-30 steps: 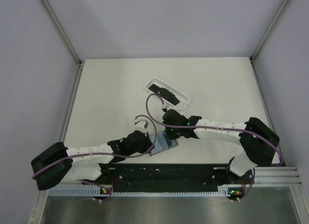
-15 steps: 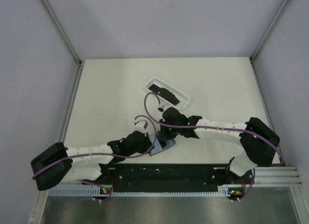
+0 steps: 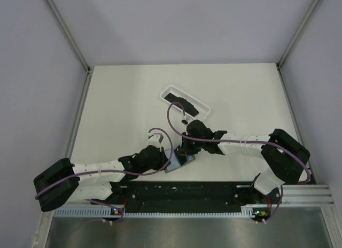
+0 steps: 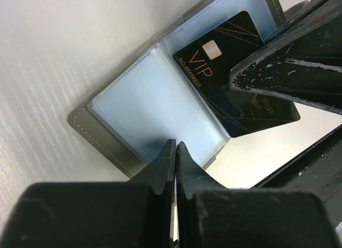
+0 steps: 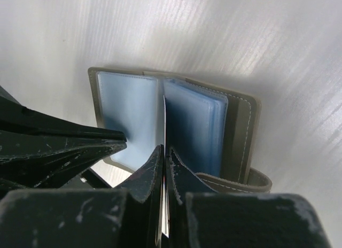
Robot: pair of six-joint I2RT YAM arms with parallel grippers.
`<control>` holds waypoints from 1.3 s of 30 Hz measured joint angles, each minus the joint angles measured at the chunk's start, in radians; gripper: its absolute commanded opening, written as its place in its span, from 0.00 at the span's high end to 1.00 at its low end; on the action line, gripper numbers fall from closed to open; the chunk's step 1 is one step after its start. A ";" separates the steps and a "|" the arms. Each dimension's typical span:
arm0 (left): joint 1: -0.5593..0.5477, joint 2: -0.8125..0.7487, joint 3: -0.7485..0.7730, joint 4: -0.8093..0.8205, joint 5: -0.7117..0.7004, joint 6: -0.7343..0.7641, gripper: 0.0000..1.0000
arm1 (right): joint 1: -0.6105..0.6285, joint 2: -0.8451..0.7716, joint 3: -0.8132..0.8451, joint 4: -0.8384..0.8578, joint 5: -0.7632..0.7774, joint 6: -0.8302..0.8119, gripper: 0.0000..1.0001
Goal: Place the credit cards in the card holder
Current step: Insert the credit card into the card holder.
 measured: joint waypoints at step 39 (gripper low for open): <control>0.000 0.001 0.000 0.000 -0.002 -0.004 1.00 | -0.080 0.008 -0.138 0.283 -0.184 0.080 1.00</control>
